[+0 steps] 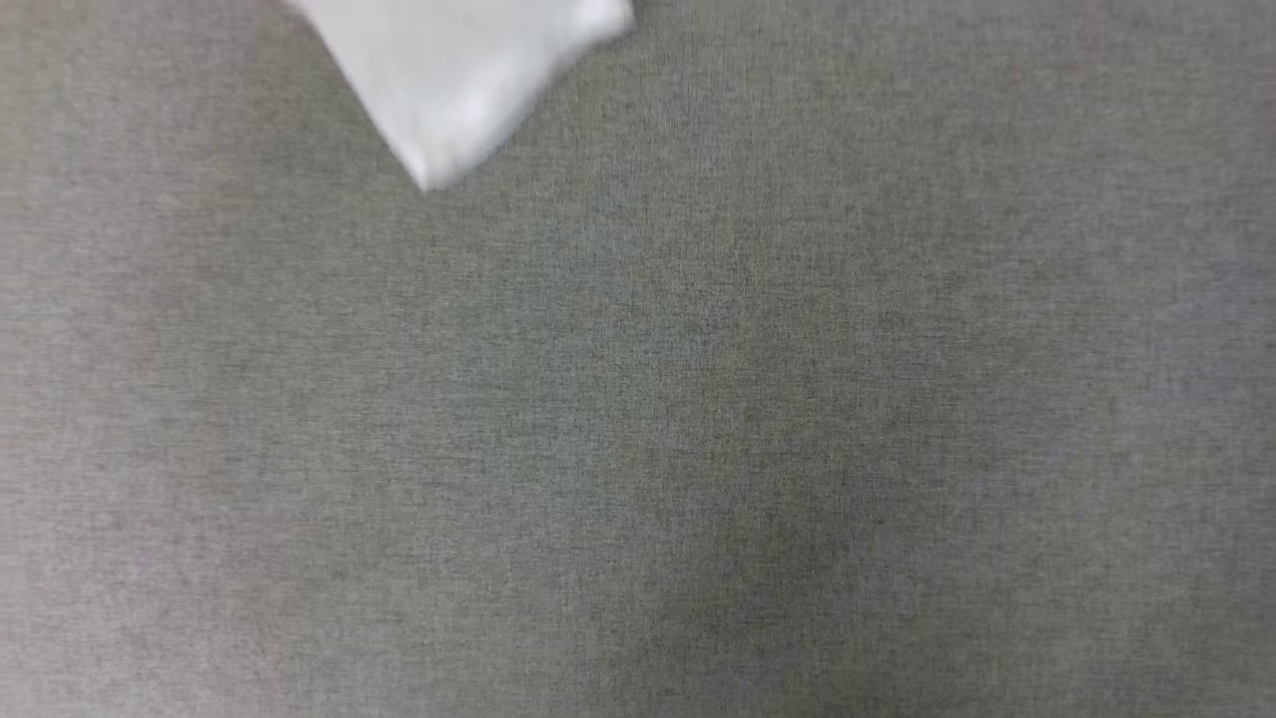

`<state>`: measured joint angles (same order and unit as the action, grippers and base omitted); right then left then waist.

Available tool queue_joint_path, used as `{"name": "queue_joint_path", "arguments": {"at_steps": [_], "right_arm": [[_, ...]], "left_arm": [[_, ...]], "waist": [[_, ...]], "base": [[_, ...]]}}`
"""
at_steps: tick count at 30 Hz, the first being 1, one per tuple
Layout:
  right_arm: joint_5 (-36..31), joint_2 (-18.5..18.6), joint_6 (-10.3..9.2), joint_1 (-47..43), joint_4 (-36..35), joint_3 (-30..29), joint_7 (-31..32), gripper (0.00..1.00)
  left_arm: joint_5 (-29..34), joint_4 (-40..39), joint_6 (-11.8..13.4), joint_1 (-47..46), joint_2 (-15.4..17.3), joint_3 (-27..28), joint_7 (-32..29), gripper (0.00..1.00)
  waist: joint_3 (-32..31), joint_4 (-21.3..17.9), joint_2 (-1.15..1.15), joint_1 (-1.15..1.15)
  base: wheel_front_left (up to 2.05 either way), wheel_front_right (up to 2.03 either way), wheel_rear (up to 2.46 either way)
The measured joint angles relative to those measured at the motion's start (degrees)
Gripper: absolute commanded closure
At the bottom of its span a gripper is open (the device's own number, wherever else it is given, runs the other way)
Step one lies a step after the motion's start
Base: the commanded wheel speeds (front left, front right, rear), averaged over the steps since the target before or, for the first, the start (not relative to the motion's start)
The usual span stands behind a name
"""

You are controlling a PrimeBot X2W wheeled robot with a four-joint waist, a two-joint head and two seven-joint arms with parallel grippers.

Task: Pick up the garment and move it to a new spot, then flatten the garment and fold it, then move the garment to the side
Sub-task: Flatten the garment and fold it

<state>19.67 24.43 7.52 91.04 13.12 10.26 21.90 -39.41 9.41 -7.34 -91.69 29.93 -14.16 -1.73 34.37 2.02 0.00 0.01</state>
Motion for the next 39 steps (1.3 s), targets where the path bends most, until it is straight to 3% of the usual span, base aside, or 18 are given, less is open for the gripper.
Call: {"name": "queue_joint_path", "arguments": {"at_steps": [9,18,26,33,39], "right_arm": [[-1.70,-2.18,0.00,14.27,11.41,1.18,-5.72,1.00],[-0.13,-1.69,0.00,12.70,20.08,6.41,-10.49,1.00],[5.47,-0.15,0.00,1.83,20.83,12.56,-14.61,1.00],[11.48,3.34,0.00,-14.62,15.07,14.60,-17.37,1.00],[14.06,5.68,0.00,-30.48,8.45,14.23,-17.71,1.00]], "left_arm": [[-2.47,6.72,-0.05,-12.78,2.29,-5.20,2.46,1.00],[-7.24,11.74,-0.05,-7.61,4.68,-10.25,7.26,1.00],[-12.63,11.79,-0.05,6.37,7.93,-14.12,13.27,1.00],[-16.92,7.87,-0.05,23.92,12.28,-14.27,16.05,1.00],[-17.83,2.90,0.37,40.61,13.41,-12.03,16.62,1.00]], "waist": [[4.46,-0.42,0.00,-0.01],[8.37,-0.20,0.00,0.00],[7.01,-0.24,0.00,0.00],[3.24,-0.63,0.00,-0.01],[-1.12,-0.96,0.00,-0.01]], "base": [[0.00,0.00,0.00],[0.00,0.00,0.00],[0.00,0.00,0.00],[0.00,0.00,0.00],[0.00,0.00,0.00]]}}
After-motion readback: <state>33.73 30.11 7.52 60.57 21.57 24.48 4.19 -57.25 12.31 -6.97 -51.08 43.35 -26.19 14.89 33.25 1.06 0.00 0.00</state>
